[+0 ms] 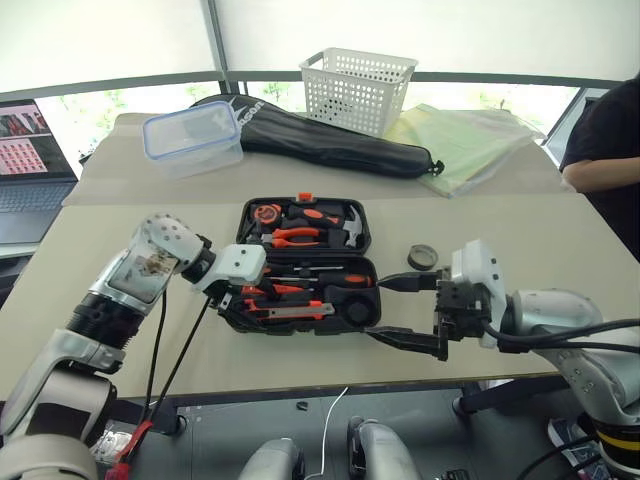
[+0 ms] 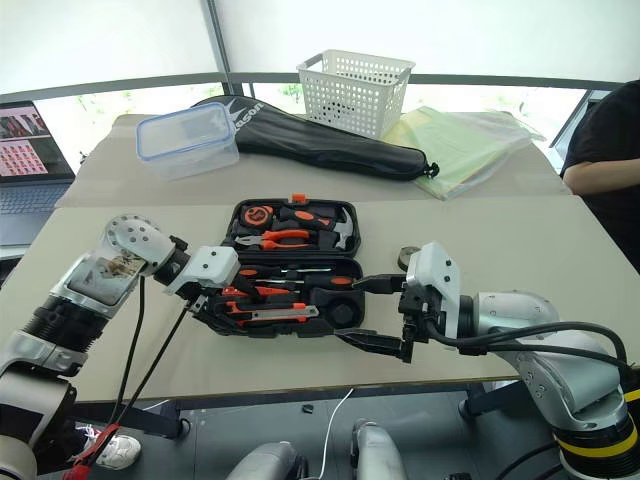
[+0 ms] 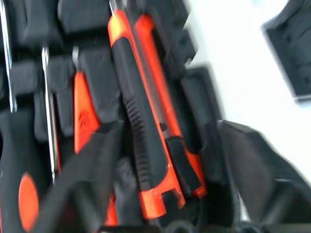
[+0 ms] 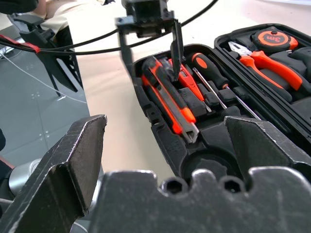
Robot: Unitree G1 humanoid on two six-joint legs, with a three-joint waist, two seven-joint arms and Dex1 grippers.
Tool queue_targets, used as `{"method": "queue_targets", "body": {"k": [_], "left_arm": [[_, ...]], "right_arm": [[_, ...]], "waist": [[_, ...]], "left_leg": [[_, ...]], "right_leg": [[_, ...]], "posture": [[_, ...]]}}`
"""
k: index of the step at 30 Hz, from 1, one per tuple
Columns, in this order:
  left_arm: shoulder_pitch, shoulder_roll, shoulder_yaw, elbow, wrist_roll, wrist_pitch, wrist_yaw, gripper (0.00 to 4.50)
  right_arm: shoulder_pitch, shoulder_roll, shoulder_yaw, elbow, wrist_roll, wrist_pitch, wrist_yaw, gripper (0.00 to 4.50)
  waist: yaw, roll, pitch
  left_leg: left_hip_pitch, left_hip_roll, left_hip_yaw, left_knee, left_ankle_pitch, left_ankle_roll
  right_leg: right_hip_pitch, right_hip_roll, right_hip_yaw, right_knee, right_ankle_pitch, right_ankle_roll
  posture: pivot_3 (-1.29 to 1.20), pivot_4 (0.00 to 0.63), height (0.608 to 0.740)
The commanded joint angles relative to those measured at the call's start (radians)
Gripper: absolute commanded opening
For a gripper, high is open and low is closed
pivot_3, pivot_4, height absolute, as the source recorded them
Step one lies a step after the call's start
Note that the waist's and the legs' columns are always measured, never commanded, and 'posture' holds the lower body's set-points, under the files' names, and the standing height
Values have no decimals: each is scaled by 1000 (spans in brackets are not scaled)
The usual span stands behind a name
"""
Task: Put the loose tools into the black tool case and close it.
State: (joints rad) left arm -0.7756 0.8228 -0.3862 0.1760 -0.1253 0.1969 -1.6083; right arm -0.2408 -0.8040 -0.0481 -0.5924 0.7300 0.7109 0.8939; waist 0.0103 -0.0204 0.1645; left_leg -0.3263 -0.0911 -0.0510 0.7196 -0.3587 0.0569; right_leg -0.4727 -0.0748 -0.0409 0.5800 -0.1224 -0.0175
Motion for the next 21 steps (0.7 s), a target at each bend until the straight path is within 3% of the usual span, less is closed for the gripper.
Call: {"method": "queue_targets", "body": {"k": [1, 3, 4, 9, 16, 21], "left_arm": [[-22, 24, 56, -56, -36, 66, -4, 4442], [-19, 30, 76, -58, -37, 69, 3, 4442], [-15, 34, 84, -56, -39, 67, 2, 4196], [14, 36, 88, -14, -3, -13, 27, 2641], [37, 19, 69, 39, 33, -94, 45, 46], [52, -1, 34, 73, 120, -172, 103, 46]], "right_arm": [[-10, -6, -11, -24, 23, 4, 6, 4500], [-12, -7, -10, -19, 21, 2, 10, 4500], [-12, -7, -9, -17, 20, 1, 12, 4500], [-13, -4, 1, 0, 5, -12, 30, 4500], [-21, -1, 16, 9, -2, -19, 35, 4500], [-22, -4, 16, 13, -2, -21, 36, 4500]], "waist": [[1, 0, 0], [1, 0, 0], [1, 0, 0], [1, 0, 0], [1, 0, 0], [2, 0, 0]], "left_leg": [[0, 0, 0, 1, 0, 0], [0, 0, 0, 2, 0, 0], [0, 0, 0, 2, 0, 0], [0, 0, 0, 2, 0, 0], [0, 0, 0, 3, 0, 0], [0, 0, 0, 3, 0, 0]], "right_leg": [[0, 0, 0, 0, 0, 0], [0, 0, 0, 1, 0, 0], [0, 0, 0, 1, 0, 0], [0, 0, 0, 2, 0, 0], [0, 0, 0, 2, 0, 0], [0, 0, 0, 2, 0, 0]], "posture": [[0, 150, 740], [0, 150, 740], [0, 150, 740], [0, 150, 740], [0, 150, 740], [0, 150, 740]]}}
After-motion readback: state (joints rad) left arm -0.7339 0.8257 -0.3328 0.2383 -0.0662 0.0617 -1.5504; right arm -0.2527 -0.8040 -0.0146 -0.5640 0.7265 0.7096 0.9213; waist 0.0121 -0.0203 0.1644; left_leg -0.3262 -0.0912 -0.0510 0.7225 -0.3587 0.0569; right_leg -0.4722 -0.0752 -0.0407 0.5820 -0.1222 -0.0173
